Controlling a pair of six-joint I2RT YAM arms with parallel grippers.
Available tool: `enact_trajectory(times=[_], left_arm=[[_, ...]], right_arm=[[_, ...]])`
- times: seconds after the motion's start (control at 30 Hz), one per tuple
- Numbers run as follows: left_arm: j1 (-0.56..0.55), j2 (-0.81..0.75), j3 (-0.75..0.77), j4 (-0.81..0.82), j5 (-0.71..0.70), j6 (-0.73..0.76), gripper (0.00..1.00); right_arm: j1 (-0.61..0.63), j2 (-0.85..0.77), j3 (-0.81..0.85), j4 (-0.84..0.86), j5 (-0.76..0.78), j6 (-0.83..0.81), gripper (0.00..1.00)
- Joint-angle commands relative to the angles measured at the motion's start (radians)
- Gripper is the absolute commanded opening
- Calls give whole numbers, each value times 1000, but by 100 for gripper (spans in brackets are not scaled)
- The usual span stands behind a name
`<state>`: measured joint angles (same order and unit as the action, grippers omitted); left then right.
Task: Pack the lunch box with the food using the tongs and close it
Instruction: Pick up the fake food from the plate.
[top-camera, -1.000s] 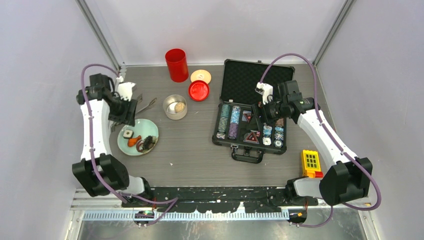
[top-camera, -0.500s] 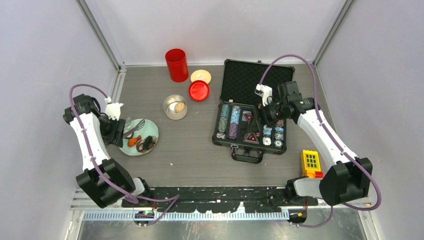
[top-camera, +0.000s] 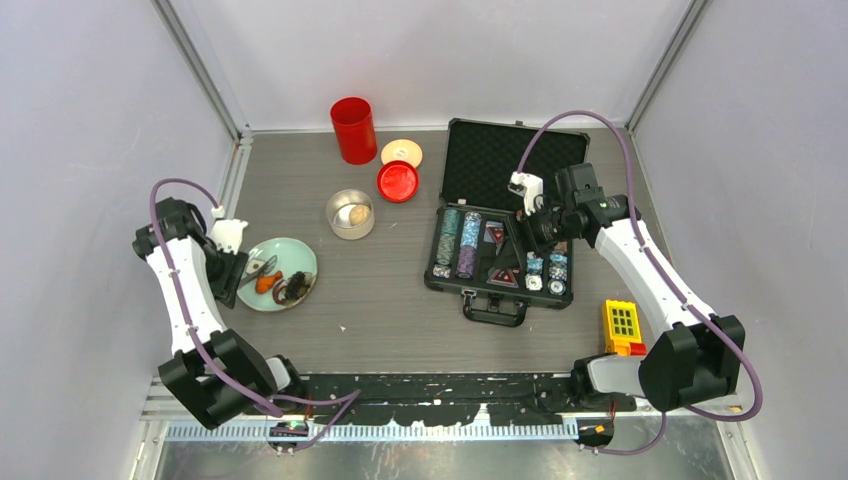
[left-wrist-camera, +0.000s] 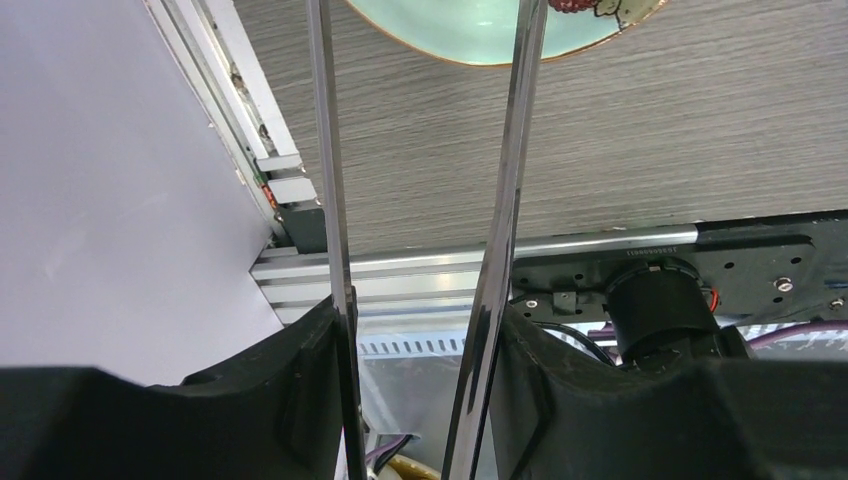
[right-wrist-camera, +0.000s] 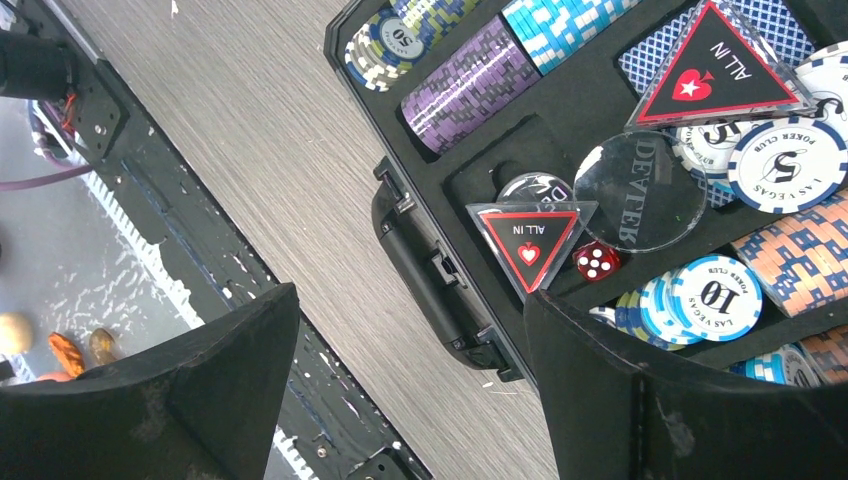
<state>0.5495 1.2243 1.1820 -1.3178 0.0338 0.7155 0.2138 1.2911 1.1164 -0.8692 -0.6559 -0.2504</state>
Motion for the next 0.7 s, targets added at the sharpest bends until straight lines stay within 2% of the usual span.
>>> enact_trajectory(times=[0.0,0.67], left_arm=[[6,24,5,50,-26,-9,49],[7,126,8,118,-61,-46,48]], right_arm=[[-4,-33,19,-4,-17,-27,87],[-4,-20,22,-5,-5,-28,87]])
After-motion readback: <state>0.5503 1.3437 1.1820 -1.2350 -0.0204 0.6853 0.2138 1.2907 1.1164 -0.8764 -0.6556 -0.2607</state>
